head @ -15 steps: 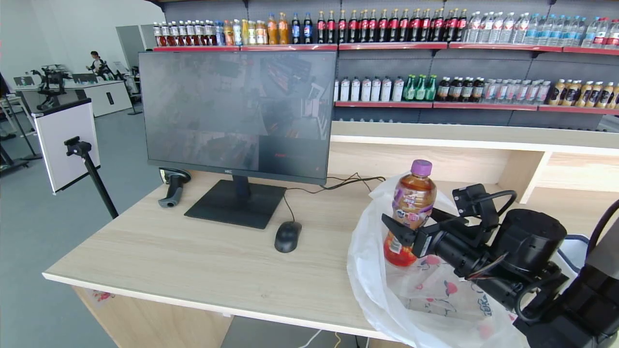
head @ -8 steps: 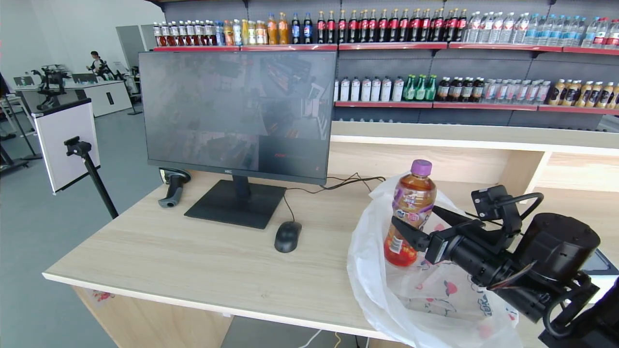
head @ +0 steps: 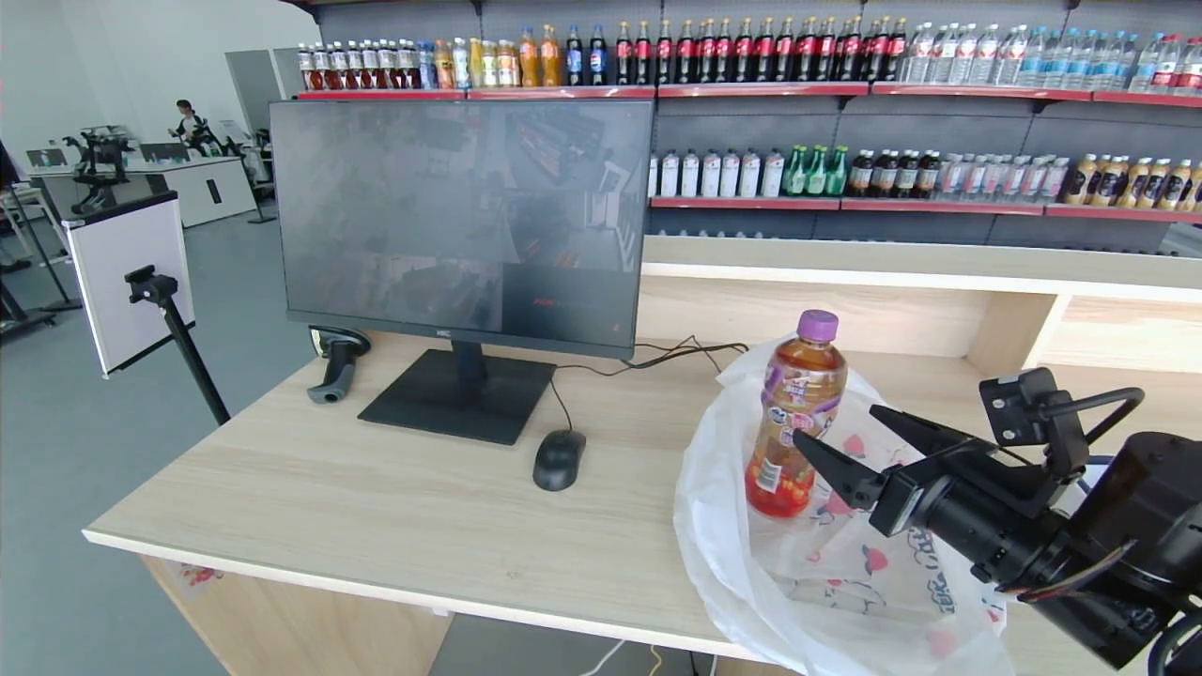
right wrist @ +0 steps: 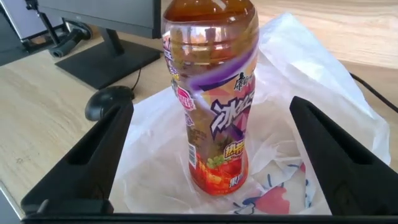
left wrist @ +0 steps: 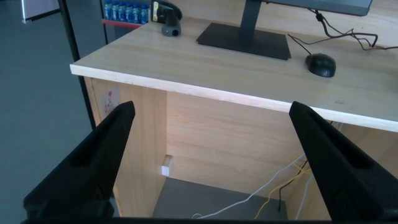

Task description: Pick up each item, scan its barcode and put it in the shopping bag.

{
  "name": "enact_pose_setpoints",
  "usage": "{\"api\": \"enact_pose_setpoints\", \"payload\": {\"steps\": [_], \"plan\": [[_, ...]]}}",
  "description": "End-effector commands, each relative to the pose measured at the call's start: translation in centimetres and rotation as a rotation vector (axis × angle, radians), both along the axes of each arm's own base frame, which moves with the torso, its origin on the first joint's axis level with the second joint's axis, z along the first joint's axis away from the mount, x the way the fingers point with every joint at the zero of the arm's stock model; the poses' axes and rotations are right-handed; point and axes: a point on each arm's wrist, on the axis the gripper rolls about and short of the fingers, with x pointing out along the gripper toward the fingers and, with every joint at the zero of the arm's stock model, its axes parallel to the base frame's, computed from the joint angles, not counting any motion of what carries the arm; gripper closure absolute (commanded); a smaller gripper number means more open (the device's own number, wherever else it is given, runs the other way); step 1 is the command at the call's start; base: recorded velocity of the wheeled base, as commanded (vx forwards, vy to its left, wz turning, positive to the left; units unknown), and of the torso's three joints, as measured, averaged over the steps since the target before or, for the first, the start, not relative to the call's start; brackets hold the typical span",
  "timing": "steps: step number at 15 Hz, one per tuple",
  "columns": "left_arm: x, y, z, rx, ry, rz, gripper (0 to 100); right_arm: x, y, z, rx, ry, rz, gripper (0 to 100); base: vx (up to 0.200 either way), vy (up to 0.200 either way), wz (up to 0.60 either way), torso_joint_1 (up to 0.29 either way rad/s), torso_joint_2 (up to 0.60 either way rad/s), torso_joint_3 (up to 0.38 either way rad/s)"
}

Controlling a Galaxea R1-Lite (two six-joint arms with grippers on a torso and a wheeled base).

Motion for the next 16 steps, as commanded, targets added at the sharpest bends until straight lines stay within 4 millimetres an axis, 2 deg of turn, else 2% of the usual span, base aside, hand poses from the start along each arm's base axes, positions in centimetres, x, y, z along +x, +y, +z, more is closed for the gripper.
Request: {"api": "enact_pose_setpoints", "payload": {"steps": [1,7,13,16], "plan": [[0.0,0.0,-0.01,-0.003,0.0,0.0,0,-0.22,-0.15,0.31,0.005,-0.012,-0.002,0,-0.2,0.0,0.0,0.007,0.0,0.007],[0.0,0.0,-0.01,0.0,0.0,0.0,0,-0.33,-0.8,0.49,0.007,-0.018,-0.027,0,-0.2,0.0,0.0,0.0,0.0,0.003],[0.0,0.0,0.01,-0.002,-0.001,0.0,0,-0.52,-0.87,0.33,0.002,-0.01,-0.027,0,0.0,0.0,0.0,0.0,0.0,0.0],[0.0,0.0,0.01,-0.002,-0.001,0.0,0,-0.46,-0.89,0.39,0.005,-0.012,-0.028,0,0.0,-0.2,0.0,-0.004,0.0,0.002]]}}
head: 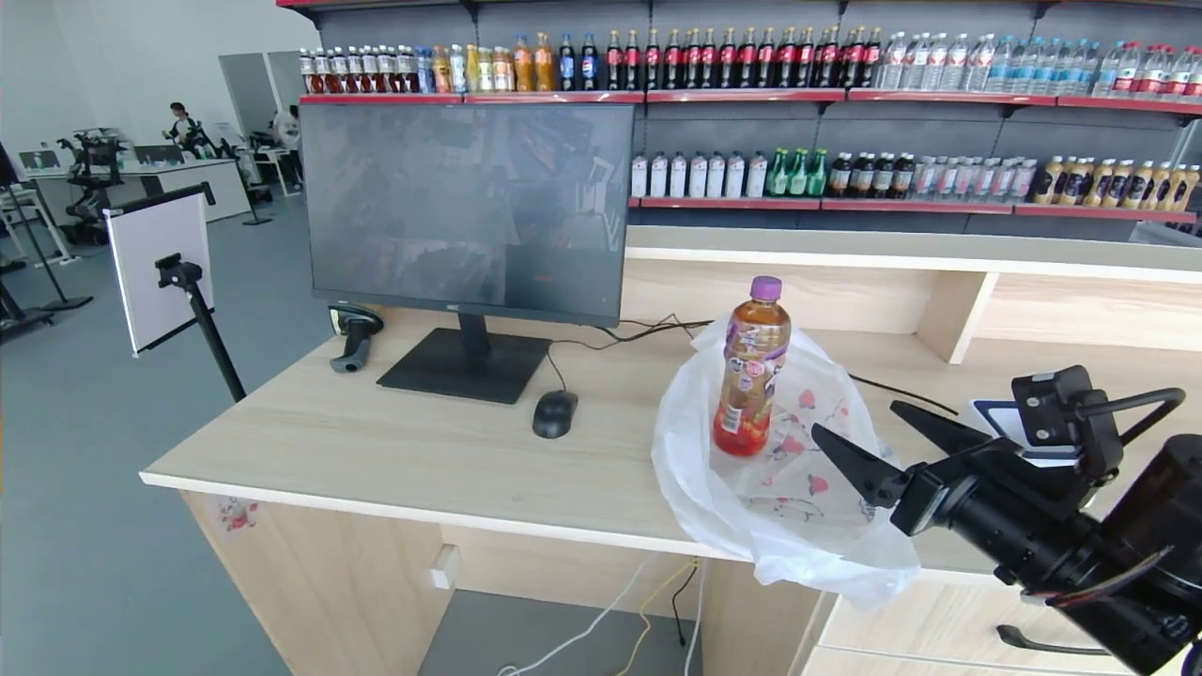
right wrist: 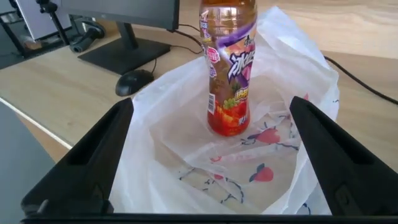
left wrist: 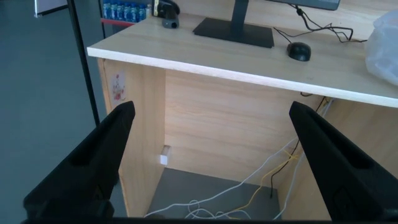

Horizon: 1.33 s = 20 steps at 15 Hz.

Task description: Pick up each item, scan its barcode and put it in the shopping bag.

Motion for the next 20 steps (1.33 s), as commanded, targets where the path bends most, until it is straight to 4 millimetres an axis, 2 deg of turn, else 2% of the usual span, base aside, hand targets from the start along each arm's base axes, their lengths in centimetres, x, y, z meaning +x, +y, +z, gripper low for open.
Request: {"api": "enact_pose_setpoints", "payload": {"steps": [1,6,11,20], "plan": [[0.0,0.0,0.01,-0.001,-0.002,0.002,0,0.07,-0.01,-0.07,-0.002,0.004,-0.001,0,0.0,-0.2,0.0,0.002,0.01,0.002],[0.0,0.0,0.0,-0.001,0.0,0.002,0,0.3,-0.48,-0.02,-0.001,0.001,-0.024,0,0.0,-0.2,0.0,0.004,0.01,0.0],[0.0,0.0,0.0,-0.003,0.0,0.002,0,0.17,-0.59,-0.18,-0.004,0.009,-0.027,0,0.0,-0.2,-0.6,0.005,0.0,0.002],[0.0,0.0,0.0,-0.001,0.0,0.002,0,-0.14,-0.56,0.01,-0.006,0.0,-0.021,0,0.0,-0.2,0.0,-0.001,0.0,0.001]]}}
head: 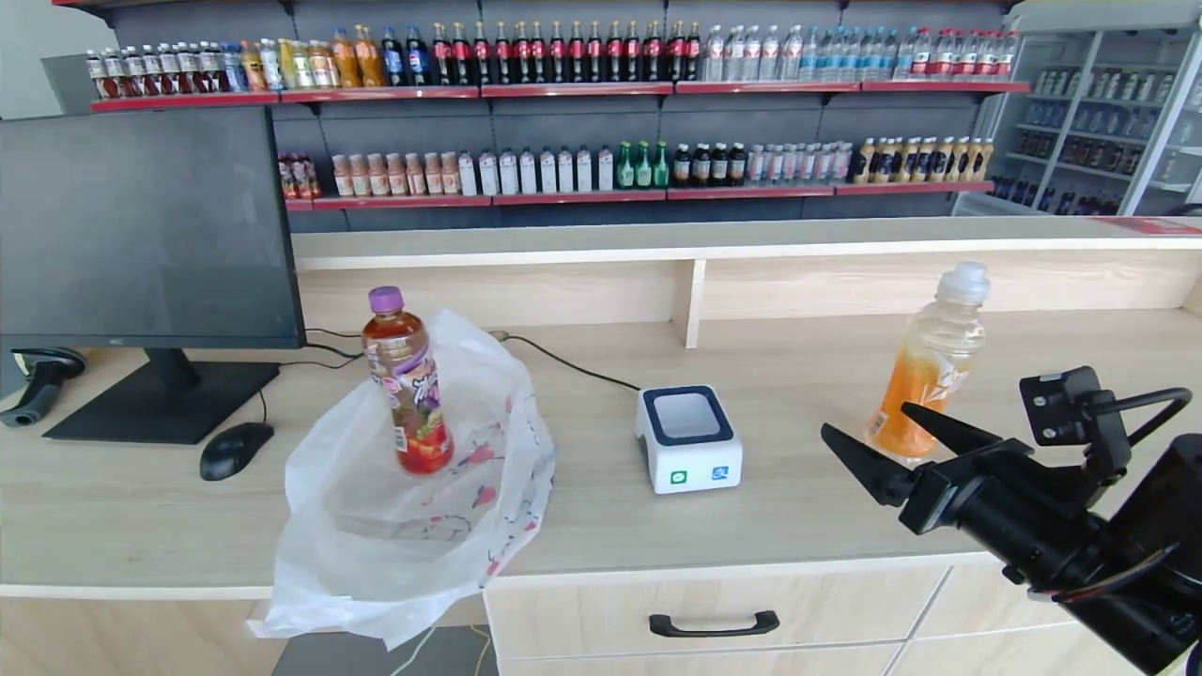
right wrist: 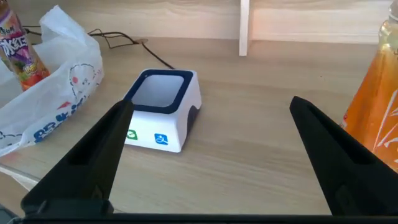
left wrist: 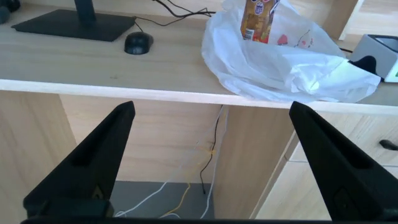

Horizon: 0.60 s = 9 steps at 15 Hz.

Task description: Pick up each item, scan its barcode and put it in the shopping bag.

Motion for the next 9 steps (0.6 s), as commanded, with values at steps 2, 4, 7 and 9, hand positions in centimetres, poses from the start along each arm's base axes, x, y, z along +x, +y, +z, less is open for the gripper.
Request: {"api": "enact_pose_setpoints", "payload": {"steps": [2,4,7,9], "plan": [[0.0,0.0,0.0,0.0,0.0,0.0,0,-0.07,-0.02,-0.01,-0.002,0.0,0.0,0,0.0,-0.2,0.0,0.002,0.0,0.002],[0.0,0.0,0.0,0.0,0.0,0.0,0,-0.09,-0.1,-0.07,-0.013,-0.002,-0.003,0,0.0,-0.2,0.0,0.005,0.0,0.005],[0.0,0.0,0.0,-0.002,0.0,0.0,0,0.03,-0.35,0.08,-0.035,-0.019,-0.017,0,0.0,-0.2,0.0,0.004,0.0,0.002],[0.0,0.0,0.0,-0.002,0.0,0.0,0,0.13,-0.46,-0.08,-0.049,-0.016,-0.024,0,0.0,-0.2,0.0,0.0,0.0,0.002]]}}
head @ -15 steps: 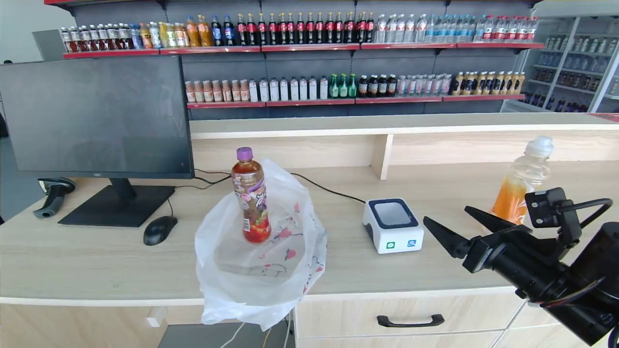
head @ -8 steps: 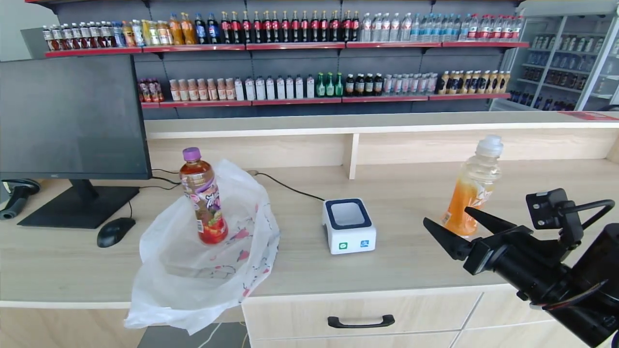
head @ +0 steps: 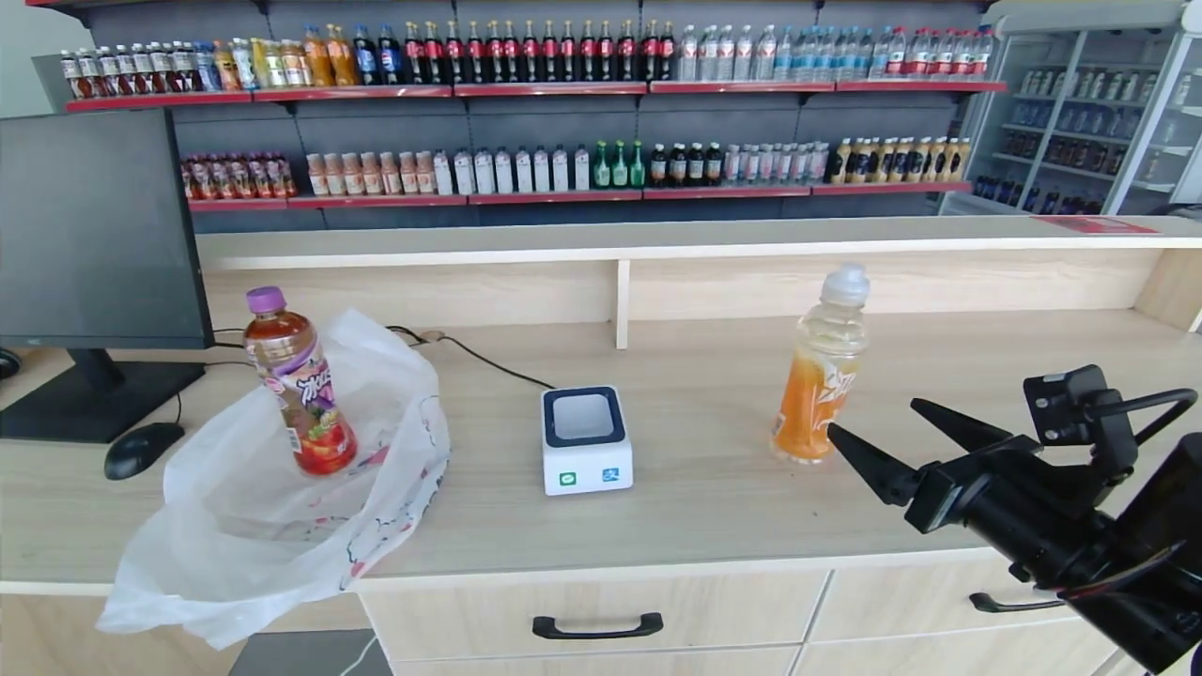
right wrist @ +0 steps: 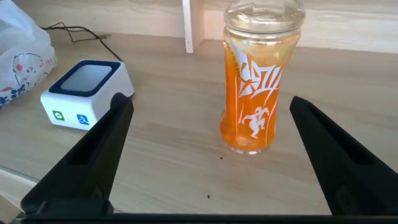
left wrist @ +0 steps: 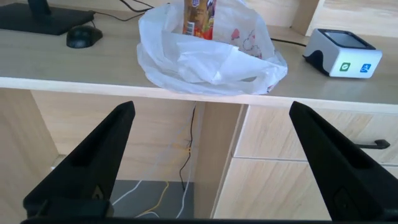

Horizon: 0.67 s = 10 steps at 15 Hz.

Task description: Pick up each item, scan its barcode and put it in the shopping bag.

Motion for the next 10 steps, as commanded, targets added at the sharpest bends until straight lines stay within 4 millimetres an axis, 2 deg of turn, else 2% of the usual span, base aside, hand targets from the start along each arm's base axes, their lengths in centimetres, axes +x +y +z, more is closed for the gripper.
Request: {"api": "enact_pose_setpoints", "payload": {"steps": [1,5,9,10], "plan": [[0.0,0.0,0.0,-0.001,-0.001,0.0,0,0.4,0.1,0.0,0.0,-0.001,-0.002,0,0.0,0.0,0.0,0.0,0.0,0.0],[0.0,0.0,0.0,-0.001,-0.001,0.0,0,-0.7,-0.2,-2.0,-0.034,0.097,-0.001,0,0.0,0.0,0.0,0.0,0.0,0.0],[0.0,0.0,0.0,0.001,-0.001,0.0,0,-0.7,-0.3,-2.4,-0.041,0.118,-0.002,0,0.0,0.0,0.0,0.0,0.0,0.0],[0.0,0.0,0.0,0.001,-0.001,0.0,0,-0.7,-0.2,-2.5,-0.043,0.123,-0.001,0,0.2,0.0,0.0,-0.002,0.0,0.002]]}}
